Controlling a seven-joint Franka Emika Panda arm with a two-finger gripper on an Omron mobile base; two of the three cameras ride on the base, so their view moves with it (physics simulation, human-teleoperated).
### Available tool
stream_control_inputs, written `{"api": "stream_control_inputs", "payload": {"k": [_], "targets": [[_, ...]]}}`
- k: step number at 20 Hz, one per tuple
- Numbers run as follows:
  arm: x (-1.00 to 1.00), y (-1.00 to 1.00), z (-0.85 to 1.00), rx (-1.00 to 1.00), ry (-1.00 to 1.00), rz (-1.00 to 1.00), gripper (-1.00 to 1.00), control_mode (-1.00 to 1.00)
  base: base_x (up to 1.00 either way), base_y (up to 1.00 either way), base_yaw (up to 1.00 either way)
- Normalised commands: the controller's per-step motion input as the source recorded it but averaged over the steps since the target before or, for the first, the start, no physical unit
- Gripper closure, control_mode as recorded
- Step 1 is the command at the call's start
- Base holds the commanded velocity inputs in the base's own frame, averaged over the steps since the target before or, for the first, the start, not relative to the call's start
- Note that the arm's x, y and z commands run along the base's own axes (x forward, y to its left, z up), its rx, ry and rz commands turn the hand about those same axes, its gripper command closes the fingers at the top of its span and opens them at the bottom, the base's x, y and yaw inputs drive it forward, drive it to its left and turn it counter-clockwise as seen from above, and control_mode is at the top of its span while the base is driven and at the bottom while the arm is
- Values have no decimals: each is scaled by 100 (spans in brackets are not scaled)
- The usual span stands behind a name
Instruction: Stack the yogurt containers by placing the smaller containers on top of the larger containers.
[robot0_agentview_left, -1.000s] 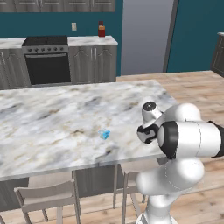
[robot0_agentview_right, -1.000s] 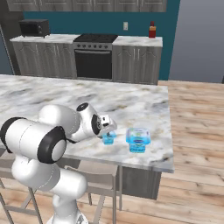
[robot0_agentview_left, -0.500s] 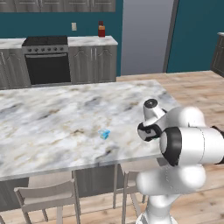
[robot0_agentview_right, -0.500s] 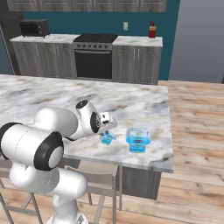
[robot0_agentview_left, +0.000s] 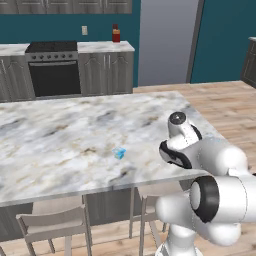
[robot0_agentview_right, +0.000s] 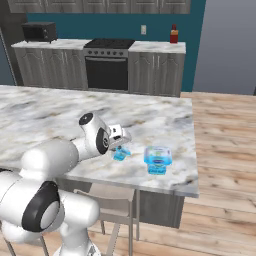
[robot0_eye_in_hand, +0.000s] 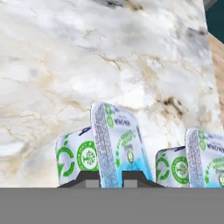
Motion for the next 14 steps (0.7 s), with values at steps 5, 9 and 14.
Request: {"api": "stream_control_inputs", "payload": {"k": [5,9,14], "targets": [[-29,7,49,-5,-20,0,100,-100,0,0,0],[-26,2,48,-6,-18,0,100,-100,0,0,0],[-10,0,43,-5,-8,0,100,-100,0,0,0]]}}
